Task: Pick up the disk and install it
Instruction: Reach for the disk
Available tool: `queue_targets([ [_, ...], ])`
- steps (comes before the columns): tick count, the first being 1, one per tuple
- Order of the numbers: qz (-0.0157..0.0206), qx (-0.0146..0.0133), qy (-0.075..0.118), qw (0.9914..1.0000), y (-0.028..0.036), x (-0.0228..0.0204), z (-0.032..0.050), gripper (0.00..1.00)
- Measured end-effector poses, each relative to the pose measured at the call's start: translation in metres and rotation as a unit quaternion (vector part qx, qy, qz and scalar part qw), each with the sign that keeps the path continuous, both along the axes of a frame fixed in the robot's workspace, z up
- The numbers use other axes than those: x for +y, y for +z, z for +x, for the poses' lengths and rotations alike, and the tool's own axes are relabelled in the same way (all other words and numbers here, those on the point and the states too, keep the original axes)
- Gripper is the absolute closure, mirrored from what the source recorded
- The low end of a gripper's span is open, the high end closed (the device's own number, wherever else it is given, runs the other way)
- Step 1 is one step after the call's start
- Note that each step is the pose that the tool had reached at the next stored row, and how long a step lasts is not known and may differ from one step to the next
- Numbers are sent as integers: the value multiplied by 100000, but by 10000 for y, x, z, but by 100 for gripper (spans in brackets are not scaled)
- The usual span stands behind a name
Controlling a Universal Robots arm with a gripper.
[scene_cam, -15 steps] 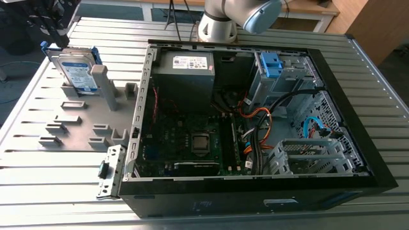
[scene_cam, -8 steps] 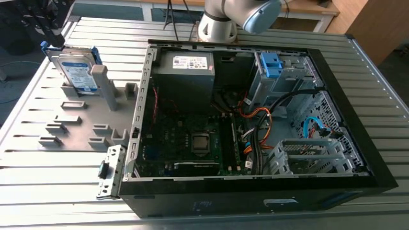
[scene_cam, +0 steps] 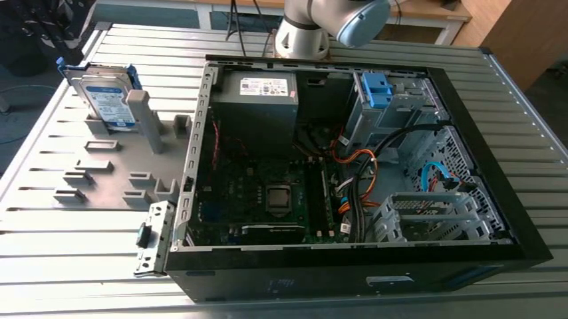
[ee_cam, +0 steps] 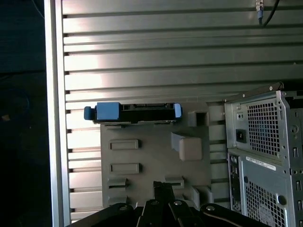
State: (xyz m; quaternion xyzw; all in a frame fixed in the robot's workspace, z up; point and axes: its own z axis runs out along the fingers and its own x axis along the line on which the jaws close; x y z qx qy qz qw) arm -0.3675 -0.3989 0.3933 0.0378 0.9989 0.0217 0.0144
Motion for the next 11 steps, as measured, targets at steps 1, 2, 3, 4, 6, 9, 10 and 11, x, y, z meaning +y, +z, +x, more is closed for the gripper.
queue_targets([
  [1,2,-2,-3,100000,0,0,-10,89],
  [2,3,-5,-2,100000,-1,0,-20,89],
  [3,1,-4,-1,100000,0,0,-30,89],
  [4,0,0,0,100000,0,0,-39,89],
  [6,3,-5,-1,100000,0,0,-59,89],
  [9,3,-5,1,100000,-1,0,-89,89],
  [10,1,-5,1,100000,0,0,-99,89],
  [11,-1,0,1,100000,0,0,-110,89],
])
